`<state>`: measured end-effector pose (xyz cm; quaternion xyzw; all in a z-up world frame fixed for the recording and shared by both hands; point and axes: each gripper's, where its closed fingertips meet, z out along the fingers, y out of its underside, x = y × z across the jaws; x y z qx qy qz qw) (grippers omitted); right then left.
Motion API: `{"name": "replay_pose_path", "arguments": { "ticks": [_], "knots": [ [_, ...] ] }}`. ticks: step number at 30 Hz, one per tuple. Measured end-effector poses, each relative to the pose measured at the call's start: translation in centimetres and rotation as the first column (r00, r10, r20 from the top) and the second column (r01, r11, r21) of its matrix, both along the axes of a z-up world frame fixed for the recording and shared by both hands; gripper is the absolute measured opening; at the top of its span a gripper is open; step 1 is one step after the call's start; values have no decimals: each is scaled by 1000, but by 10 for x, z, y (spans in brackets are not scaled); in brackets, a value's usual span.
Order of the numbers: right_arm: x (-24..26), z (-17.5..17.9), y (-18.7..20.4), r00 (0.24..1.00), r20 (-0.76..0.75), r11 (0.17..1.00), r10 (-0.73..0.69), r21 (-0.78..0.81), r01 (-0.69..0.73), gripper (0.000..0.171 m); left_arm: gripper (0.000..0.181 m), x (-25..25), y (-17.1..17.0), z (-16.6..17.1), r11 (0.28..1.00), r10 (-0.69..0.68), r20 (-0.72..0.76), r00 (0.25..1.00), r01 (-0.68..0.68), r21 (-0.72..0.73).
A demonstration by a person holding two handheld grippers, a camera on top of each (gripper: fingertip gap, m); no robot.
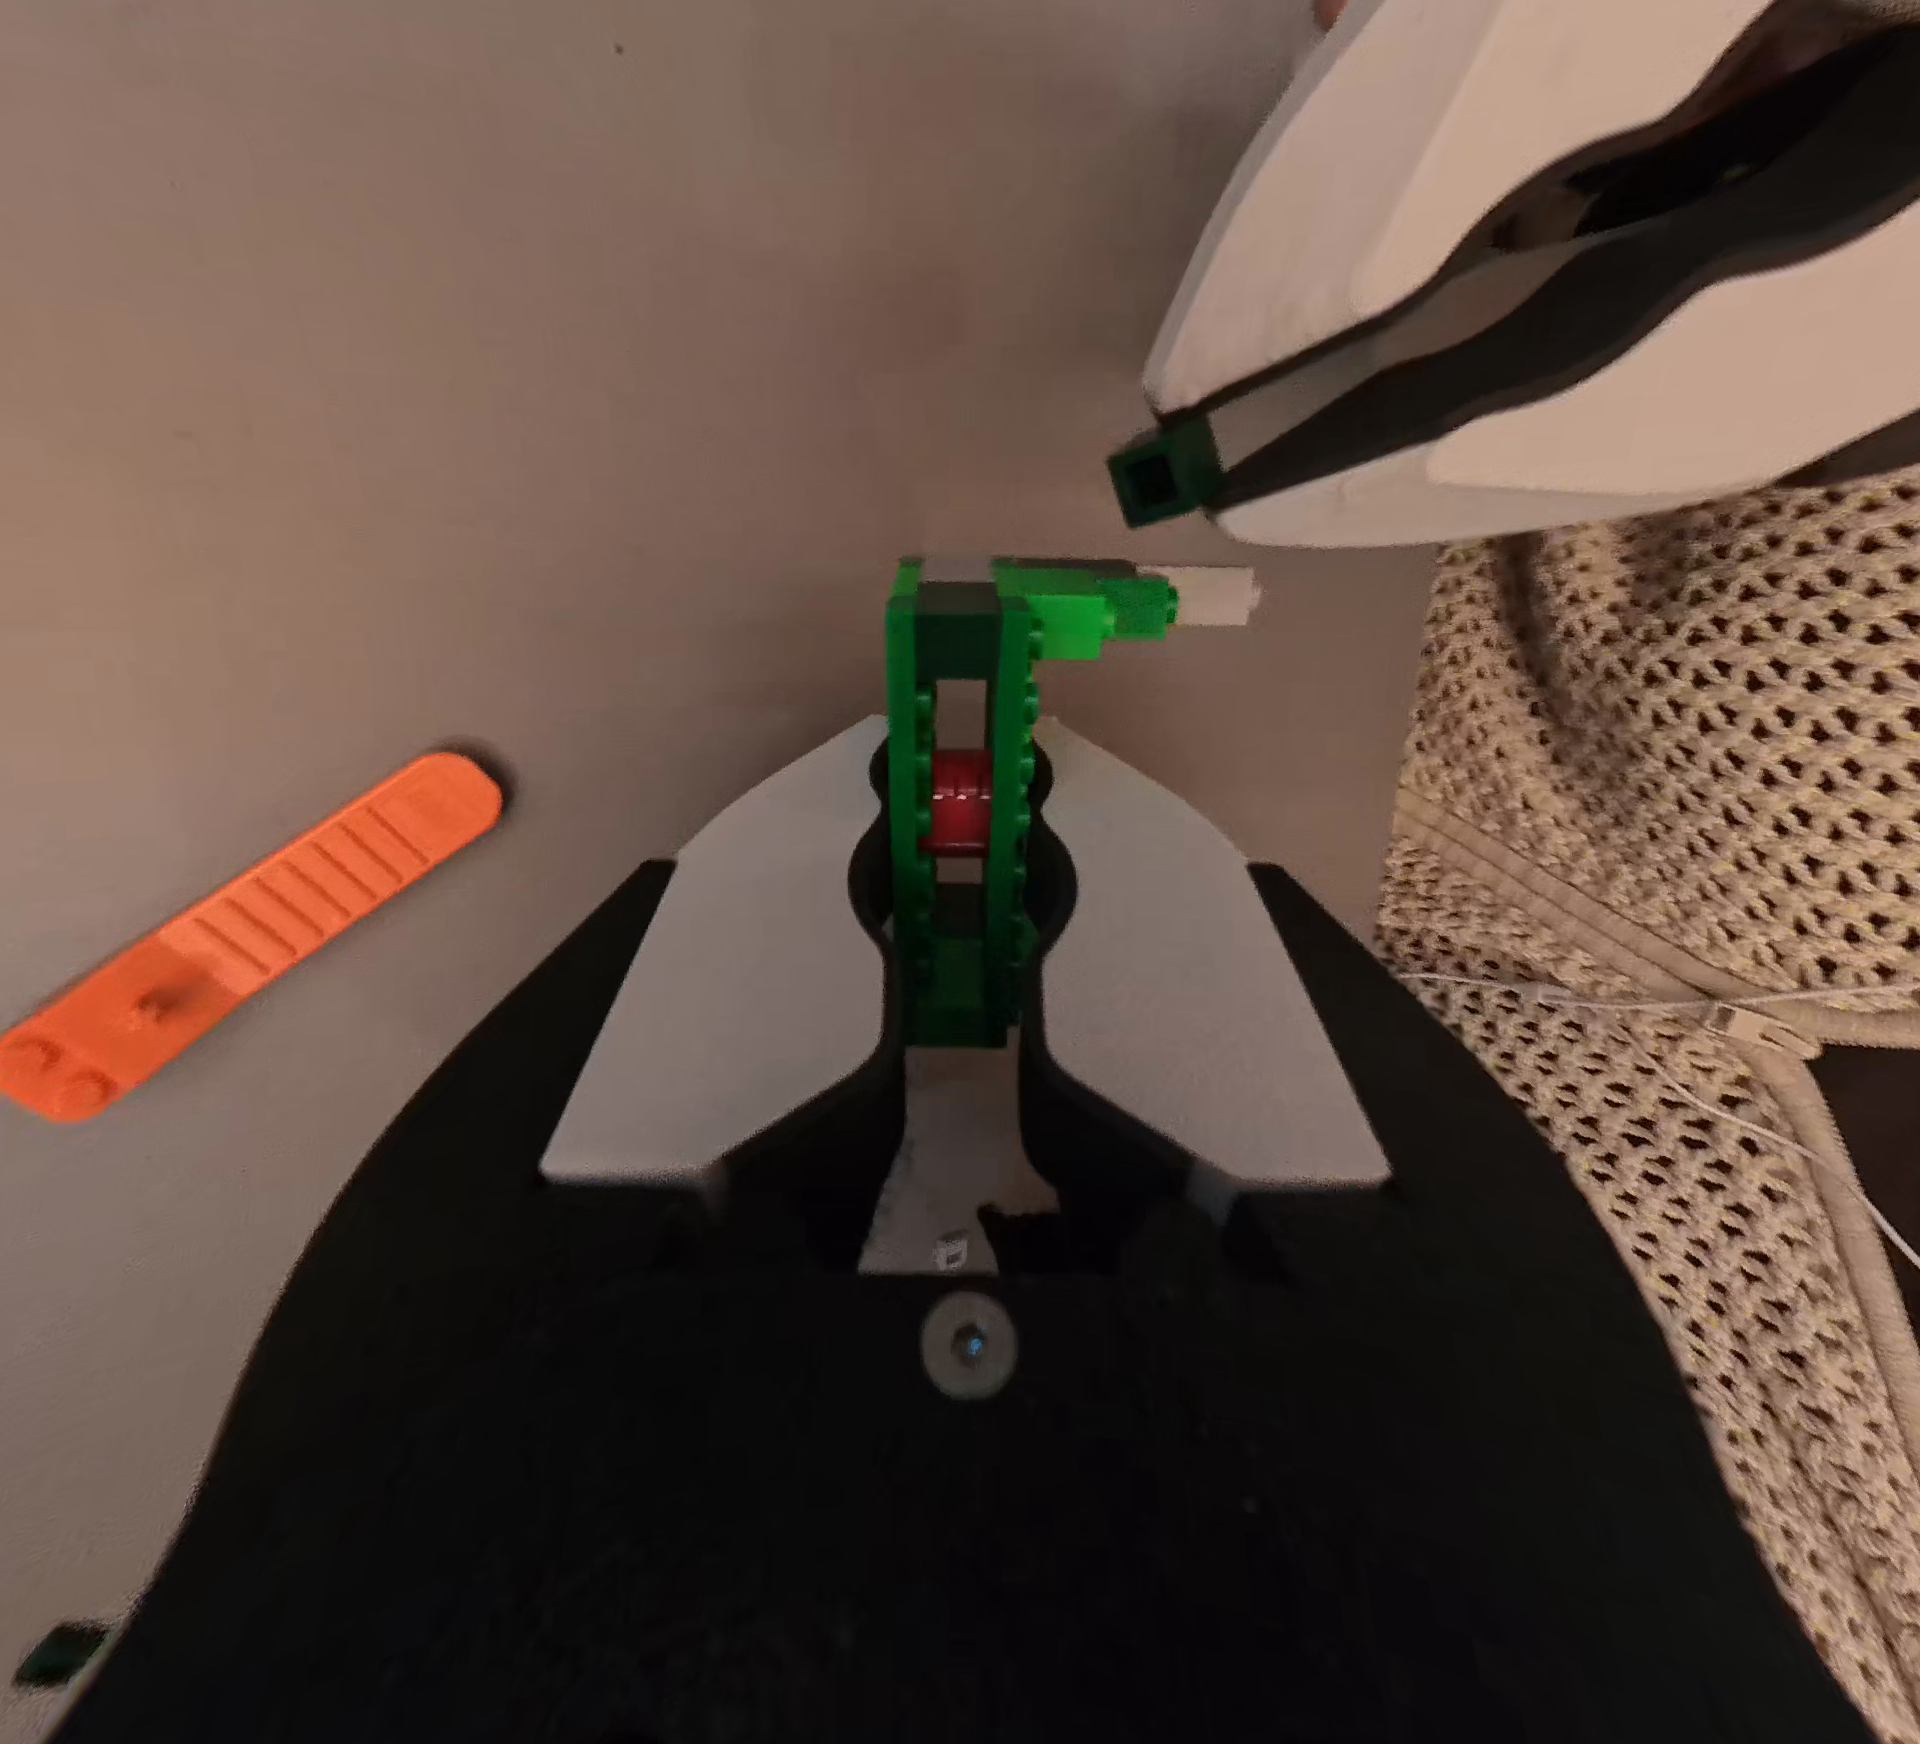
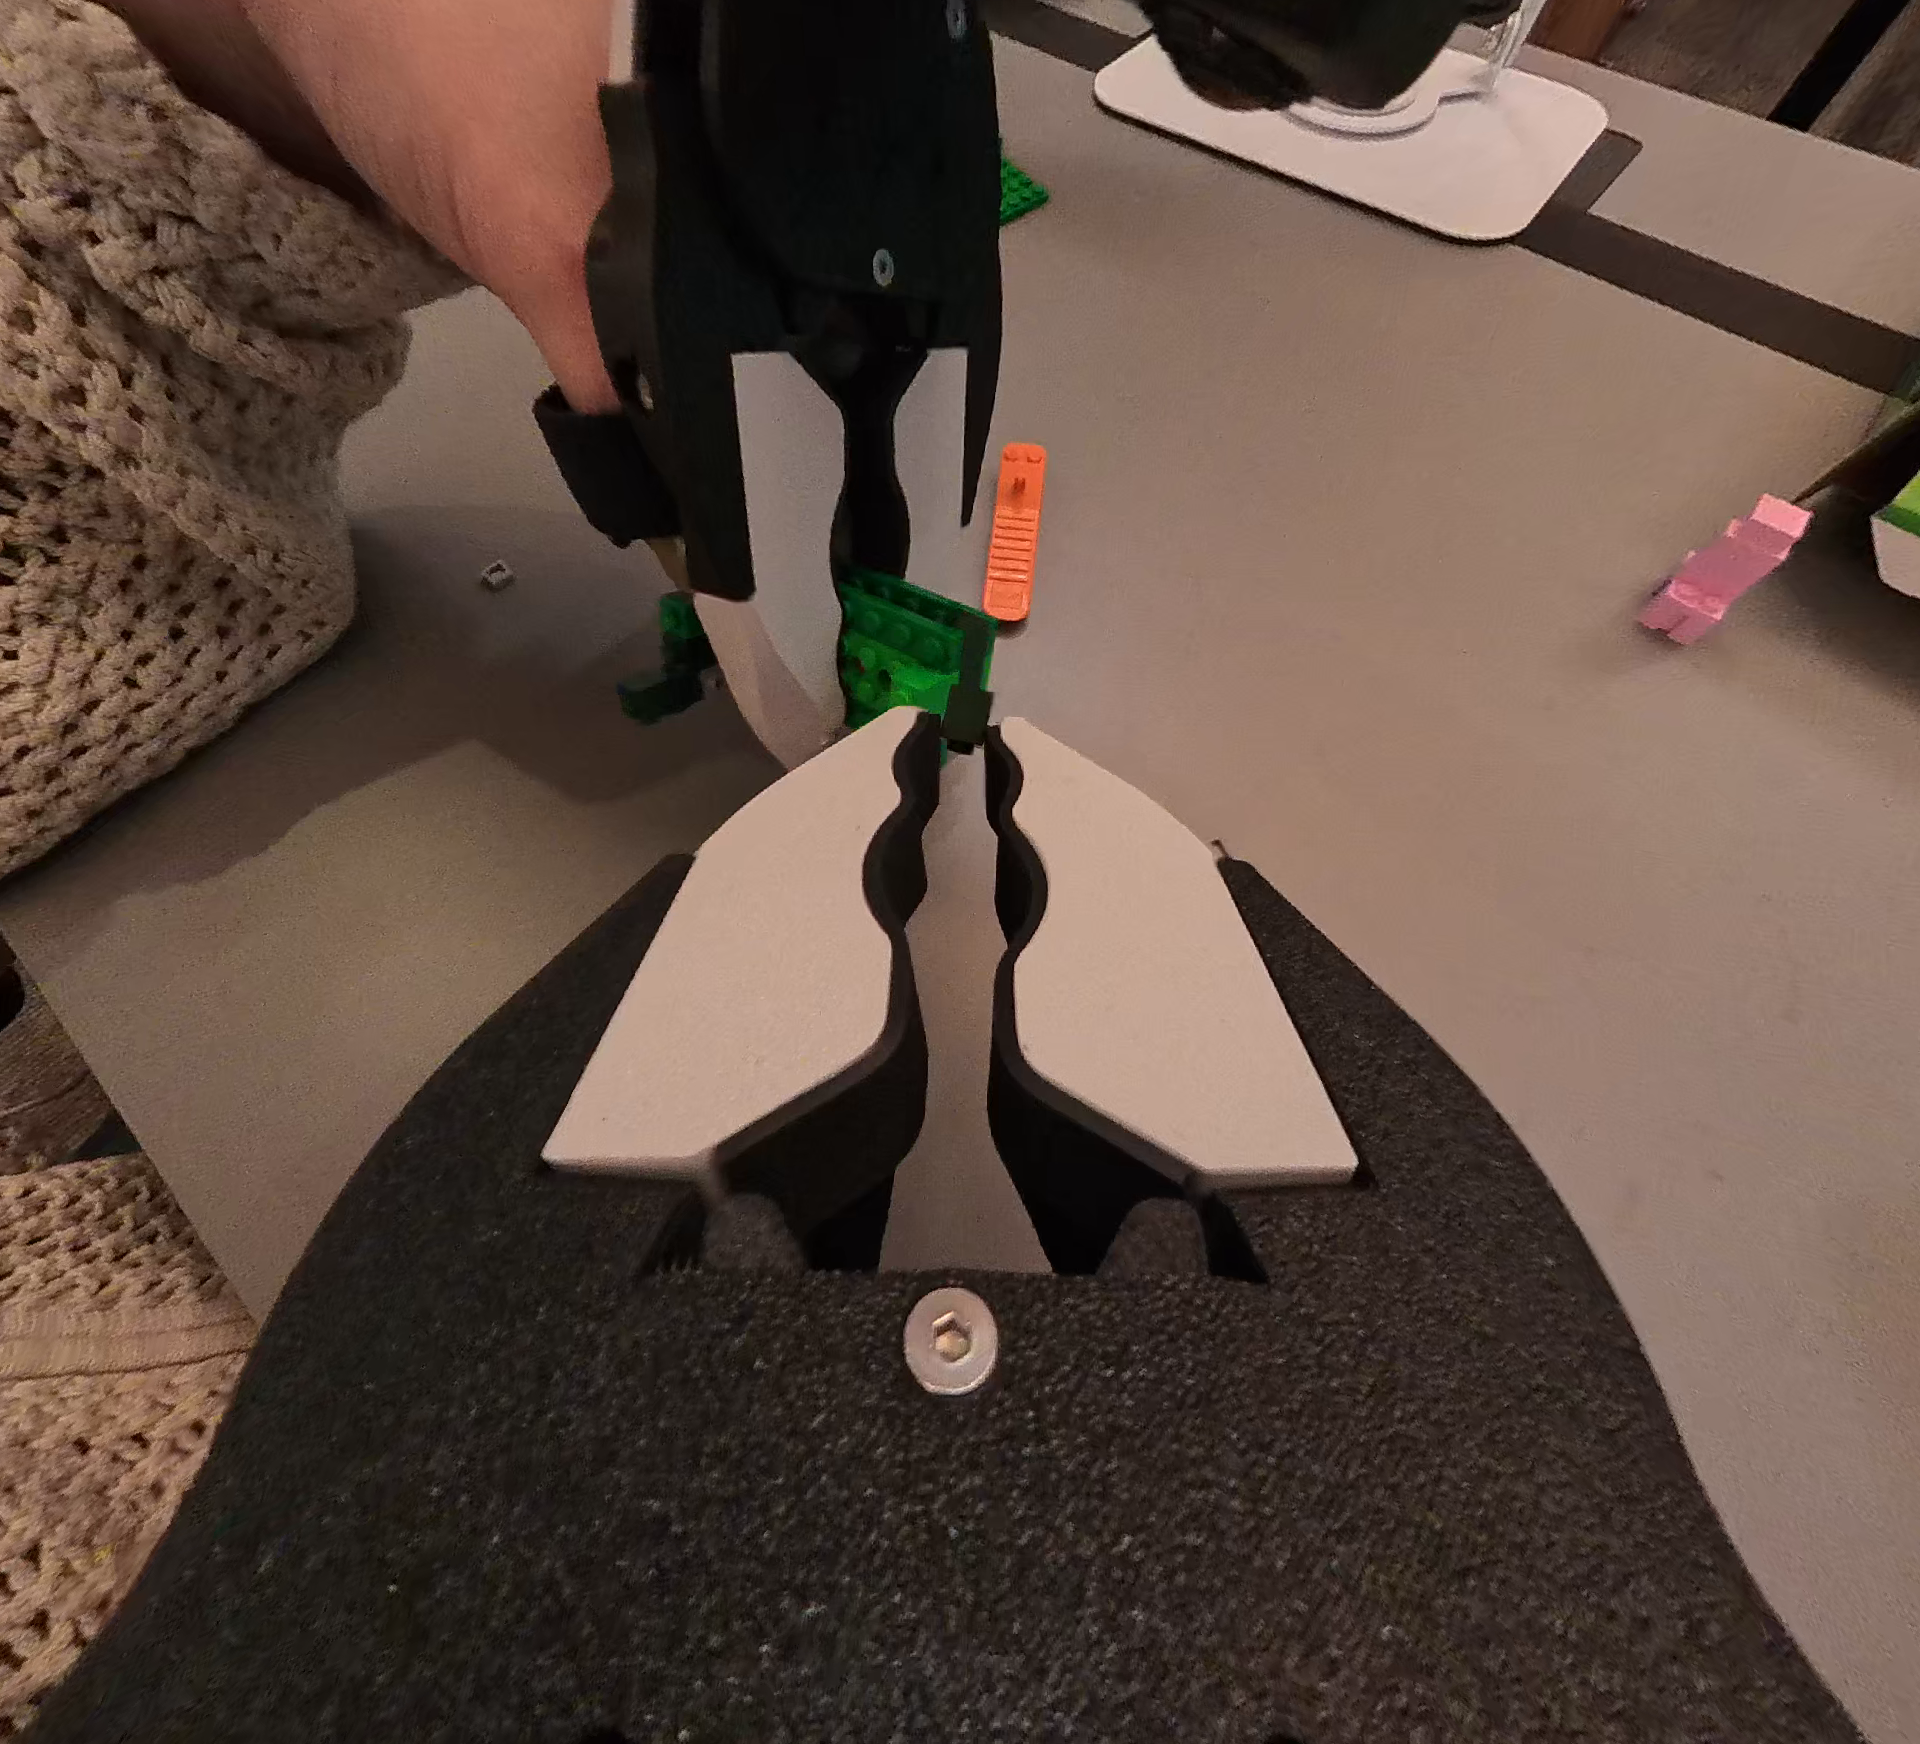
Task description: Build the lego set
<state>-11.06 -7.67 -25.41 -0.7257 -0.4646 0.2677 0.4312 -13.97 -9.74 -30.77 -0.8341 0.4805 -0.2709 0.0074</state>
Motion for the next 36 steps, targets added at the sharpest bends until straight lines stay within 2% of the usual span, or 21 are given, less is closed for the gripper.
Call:
{"name": "replay_pose_path", "arguments": {
  "ticks": [1, 10, 15, 21, 30, 36],
  "knots": [
    [-1, -1, -1, 1000, 4, 1000, 3, -5, -3, 8, 20, -1, 1, -1, 1000, 1, -20, 1000, -1, 17],
    [-3, -8, -6, 999, 44, 998, 10, -56, -7, 8, 20, -4, 4, -3, 991, 9, -153, 988, 12, 134],
    [-3, -18, -8, 993, 115, 996, -7, -85, 17, 8, 20, -7, 8, -8, 983, 34, -223, 974, 7, 184],
    [-3, -28, -5, 982, 178, 993, -55, -97, 73, 8, 19, -9, 12, -12, 978, 66, -259, 964, -11, 207],
    [-4, -33, -8, 975, 214, 990, -58, -113, 84, 8, 19, -9, 14, -17, 975, 82, -293, 953, -15, 223],
    [15, -48, -11, 925, 377, 986, -42, -131, 98, 8, 20, -23, 21, -18, 965, 122, -357, 926, -26, 261]
  ]
}}
